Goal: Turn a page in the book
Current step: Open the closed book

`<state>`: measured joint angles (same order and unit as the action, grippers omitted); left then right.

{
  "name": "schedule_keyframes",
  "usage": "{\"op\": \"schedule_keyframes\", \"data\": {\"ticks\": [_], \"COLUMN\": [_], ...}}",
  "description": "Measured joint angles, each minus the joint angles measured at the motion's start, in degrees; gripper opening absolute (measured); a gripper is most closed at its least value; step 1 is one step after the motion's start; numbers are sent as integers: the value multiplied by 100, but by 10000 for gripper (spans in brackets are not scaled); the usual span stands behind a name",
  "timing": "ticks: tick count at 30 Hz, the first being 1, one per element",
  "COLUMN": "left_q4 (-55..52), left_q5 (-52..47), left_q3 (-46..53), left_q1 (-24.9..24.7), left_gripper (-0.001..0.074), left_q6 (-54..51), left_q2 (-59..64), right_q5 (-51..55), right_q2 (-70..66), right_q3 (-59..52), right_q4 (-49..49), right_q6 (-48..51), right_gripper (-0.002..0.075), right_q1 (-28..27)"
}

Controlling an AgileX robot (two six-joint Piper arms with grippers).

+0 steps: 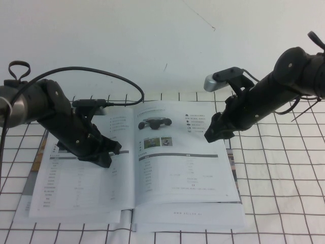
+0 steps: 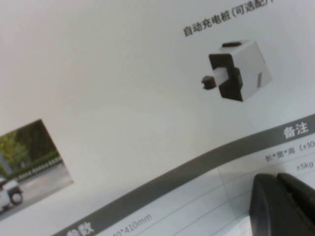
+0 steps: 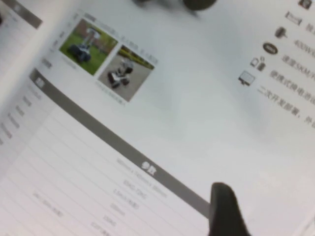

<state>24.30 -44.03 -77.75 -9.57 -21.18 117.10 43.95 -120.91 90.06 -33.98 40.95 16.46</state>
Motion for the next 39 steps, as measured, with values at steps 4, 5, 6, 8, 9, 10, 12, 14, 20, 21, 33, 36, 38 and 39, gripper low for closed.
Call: {"op": "schedule_keyframes", "data": {"ticks": [4,5,6,8,9,10,12,14,20,21,33,36,38,39], "left_q4": [0,0,0,0,0,0,0,0,0,0,10,10,10,10], "left_q5": [0,0,0,0,0,0,0,0,0,0,0,0,0,0], "left_q3": [0,0,0,0,0,0,0,0,0,0,0,0,0,0], "left_q1": [0,0,0,0,0,0,0,0,0,0,0,0,0,0], "left_gripper": [-2,-2,-2,-2,-2,-2,-2,-2,-2,-2,-2,-2,-2,-2], "left_q6": [0,0,0,0,0,12,12,12,12,12,12,12,12,12], "left_q2": [0,0,0,0,0,0,0,0,0,0,4,4,4,4], "right_q5": [83,83,83,83,83,65,48,39,26,3,-96,-96,-96,-104], "right_q2": [-167,-222,-272,-356,-382,-394,-409,-418,-418,-418,-430,-430,-430,-430], "right_q3": [0,0,0,0,0,0,5,15,15,15,15,15,15,19], "right_q4": [99,108,123,142,158,172,200,238,257,271,358,368,409,455], "right_q6": [-230,-271,-299,-340,-339,-352,-354,-377,-387,-395,-434,-444,-501,-547], "right_gripper": [384,384,385,386,386,386,386,386,386,386,386,386,386,386], "right_q1": [0,0,0,0,0,0,0,0,0,0,0,0,0,11]}}
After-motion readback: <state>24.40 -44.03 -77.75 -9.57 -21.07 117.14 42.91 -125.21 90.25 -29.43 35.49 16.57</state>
